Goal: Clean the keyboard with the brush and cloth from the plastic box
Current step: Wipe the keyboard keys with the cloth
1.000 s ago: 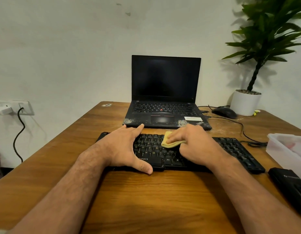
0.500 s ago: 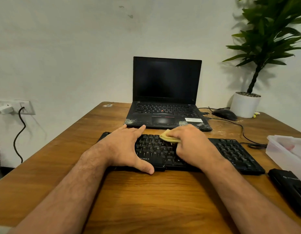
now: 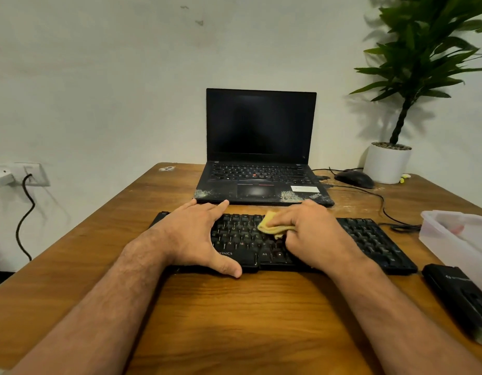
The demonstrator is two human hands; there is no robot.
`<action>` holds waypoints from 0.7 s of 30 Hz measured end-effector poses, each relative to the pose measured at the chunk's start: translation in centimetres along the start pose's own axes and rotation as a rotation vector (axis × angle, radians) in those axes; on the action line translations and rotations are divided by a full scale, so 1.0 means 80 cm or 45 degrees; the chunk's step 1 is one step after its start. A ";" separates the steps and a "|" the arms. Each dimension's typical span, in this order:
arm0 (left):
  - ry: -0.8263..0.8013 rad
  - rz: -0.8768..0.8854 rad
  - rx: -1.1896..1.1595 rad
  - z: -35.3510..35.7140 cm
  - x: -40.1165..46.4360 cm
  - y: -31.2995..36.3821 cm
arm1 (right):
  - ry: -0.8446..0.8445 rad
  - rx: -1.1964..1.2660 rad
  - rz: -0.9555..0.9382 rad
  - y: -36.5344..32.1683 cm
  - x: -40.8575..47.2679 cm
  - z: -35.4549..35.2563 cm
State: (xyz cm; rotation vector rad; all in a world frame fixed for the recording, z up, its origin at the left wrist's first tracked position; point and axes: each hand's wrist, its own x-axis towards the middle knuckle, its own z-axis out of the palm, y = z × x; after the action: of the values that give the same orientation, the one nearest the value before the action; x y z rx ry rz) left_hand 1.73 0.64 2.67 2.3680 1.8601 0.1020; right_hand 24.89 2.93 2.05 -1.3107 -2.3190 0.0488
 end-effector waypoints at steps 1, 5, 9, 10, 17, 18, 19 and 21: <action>0.000 0.007 0.007 0.000 0.000 0.001 | 0.024 -0.011 0.059 0.003 0.001 -0.002; 0.009 0.032 -0.014 0.000 -0.001 0.003 | -0.126 0.321 -0.046 -0.010 -0.013 -0.013; 0.014 0.035 -0.031 0.001 -0.001 0.002 | -0.177 0.343 -0.106 -0.010 -0.023 -0.009; 0.017 0.039 -0.037 0.002 -0.001 0.001 | -0.122 0.323 -0.061 -0.003 -0.020 -0.008; -0.003 0.049 -0.013 0.005 0.003 0.001 | -0.111 0.379 -0.040 0.002 -0.025 -0.015; -0.013 0.043 -0.011 0.006 0.004 0.001 | -0.135 0.424 -0.032 -0.004 -0.029 -0.017; -0.019 0.037 -0.013 0.006 0.003 0.002 | -0.136 0.438 -0.006 -0.004 -0.030 -0.018; -0.037 0.024 -0.033 0.005 0.004 0.006 | -0.086 0.361 0.042 0.003 -0.024 -0.019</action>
State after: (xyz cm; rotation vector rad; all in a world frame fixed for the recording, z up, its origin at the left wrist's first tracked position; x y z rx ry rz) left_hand 2.31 0.79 2.30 2.3572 1.8124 0.0922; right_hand 26.53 1.18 2.63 -1.2187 -2.2453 0.4224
